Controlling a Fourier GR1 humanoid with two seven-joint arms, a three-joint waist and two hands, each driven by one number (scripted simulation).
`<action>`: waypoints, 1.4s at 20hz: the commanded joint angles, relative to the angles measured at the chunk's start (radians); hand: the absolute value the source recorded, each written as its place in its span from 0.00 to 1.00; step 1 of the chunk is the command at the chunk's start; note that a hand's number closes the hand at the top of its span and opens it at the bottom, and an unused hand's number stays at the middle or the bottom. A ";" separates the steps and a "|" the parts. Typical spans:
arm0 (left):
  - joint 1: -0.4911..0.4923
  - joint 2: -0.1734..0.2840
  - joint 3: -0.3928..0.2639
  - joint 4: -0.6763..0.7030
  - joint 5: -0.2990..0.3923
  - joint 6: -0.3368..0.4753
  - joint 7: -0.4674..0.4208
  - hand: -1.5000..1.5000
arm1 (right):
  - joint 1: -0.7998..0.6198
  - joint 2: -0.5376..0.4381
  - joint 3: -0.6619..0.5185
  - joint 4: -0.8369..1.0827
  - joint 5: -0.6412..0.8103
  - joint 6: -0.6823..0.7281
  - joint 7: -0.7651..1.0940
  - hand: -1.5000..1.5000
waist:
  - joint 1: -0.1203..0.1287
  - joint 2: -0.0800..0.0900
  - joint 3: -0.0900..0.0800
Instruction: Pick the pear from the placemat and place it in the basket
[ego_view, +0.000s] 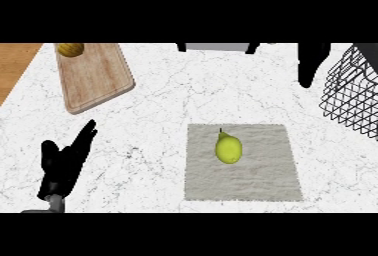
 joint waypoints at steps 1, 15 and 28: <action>0.040 -0.015 0.000 0.119 0.008 -0.008 0.041 0.50 | 0.027 0.033 0.007 0.020 0.057 0.045 -0.057 0.00 | -0.022 0.007 -0.012; 0.102 -0.028 0.005 0.090 -0.017 0.009 0.035 0.50 | 0.134 0.204 0.013 0.022 0.220 -0.125 -0.134 0.00 | -0.038 -0.003 -0.012; 0.134 -0.056 -0.009 0.049 -0.034 0.016 0.043 0.50 | 0.316 0.243 0.088 -0.048 0.391 -0.184 -0.241 0.00 | -0.054 -0.010 -0.012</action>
